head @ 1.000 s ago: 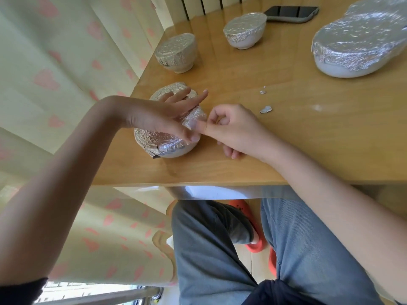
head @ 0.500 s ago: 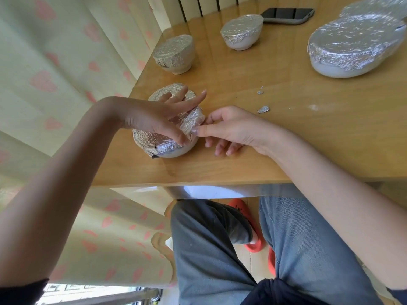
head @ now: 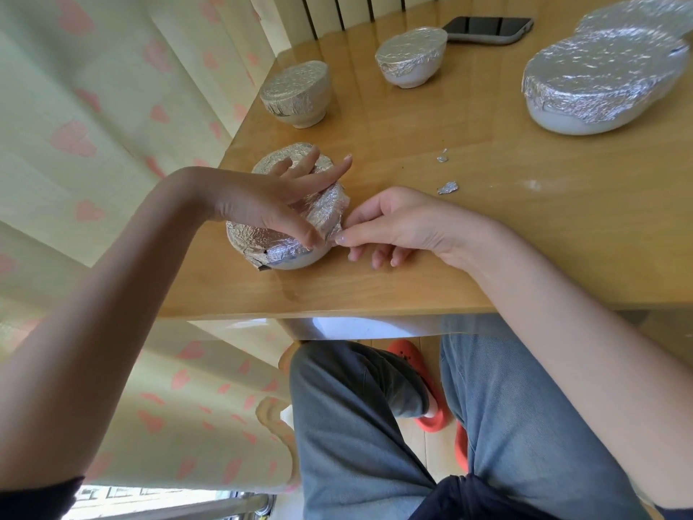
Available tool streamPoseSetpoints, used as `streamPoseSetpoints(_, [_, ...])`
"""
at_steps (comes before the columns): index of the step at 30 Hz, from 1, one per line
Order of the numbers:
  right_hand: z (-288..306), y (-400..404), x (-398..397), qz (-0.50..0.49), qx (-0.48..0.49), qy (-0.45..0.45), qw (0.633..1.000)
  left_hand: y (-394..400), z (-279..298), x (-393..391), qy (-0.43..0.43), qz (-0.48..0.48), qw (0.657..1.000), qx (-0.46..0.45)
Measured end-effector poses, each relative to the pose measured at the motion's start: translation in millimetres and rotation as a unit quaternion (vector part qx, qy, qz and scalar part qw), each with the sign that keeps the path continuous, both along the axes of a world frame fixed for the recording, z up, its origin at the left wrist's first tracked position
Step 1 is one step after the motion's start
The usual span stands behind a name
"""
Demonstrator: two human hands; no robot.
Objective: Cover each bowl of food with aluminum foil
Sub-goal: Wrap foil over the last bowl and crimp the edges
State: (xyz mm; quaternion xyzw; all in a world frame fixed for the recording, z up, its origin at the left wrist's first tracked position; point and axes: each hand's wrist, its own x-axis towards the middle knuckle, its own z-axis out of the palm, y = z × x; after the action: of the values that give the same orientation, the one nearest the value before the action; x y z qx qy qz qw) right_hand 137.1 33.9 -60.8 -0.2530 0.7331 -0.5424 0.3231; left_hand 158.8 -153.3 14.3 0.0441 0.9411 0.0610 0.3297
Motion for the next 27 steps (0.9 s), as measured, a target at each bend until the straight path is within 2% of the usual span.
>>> streamPoseSetpoints(5, [-6, -5, 0, -0.059, -0.01, 0.022, 0.998, -1, 1, -1, 0.003, -0.007, 1.0, -0.009])
streamPoseSetpoints(14, [-14, -10, -2, -0.079, -0.029, 0.08, 0.993, -3, 2, -5, 0.018, -0.019, 0.999, -0.03])
streamPoseSetpoints(18, [-16, -11, 0, -0.103, -0.012, 0.169, 0.98, -1, 2, -3, 0.019, -0.02, 0.999, -0.031])
streamPoseSetpoints(21, [-19, -9, -1, -0.166, 0.052, 0.303, 0.937, 0, 2, -2, 0.019, -0.014, 0.999, -0.031])
streamPoseSetpoints(23, [-19, -4, -3, -0.181, 0.086, 0.35, 0.915, 0, 3, -1, 0.019, -0.014, 0.999, -0.028])
streamPoseSetpoints(27, [-21, 3, -8, -0.151, 0.013, 0.305, 0.94, 1, 4, -1, 0.017, -0.012, 0.999, -0.032])
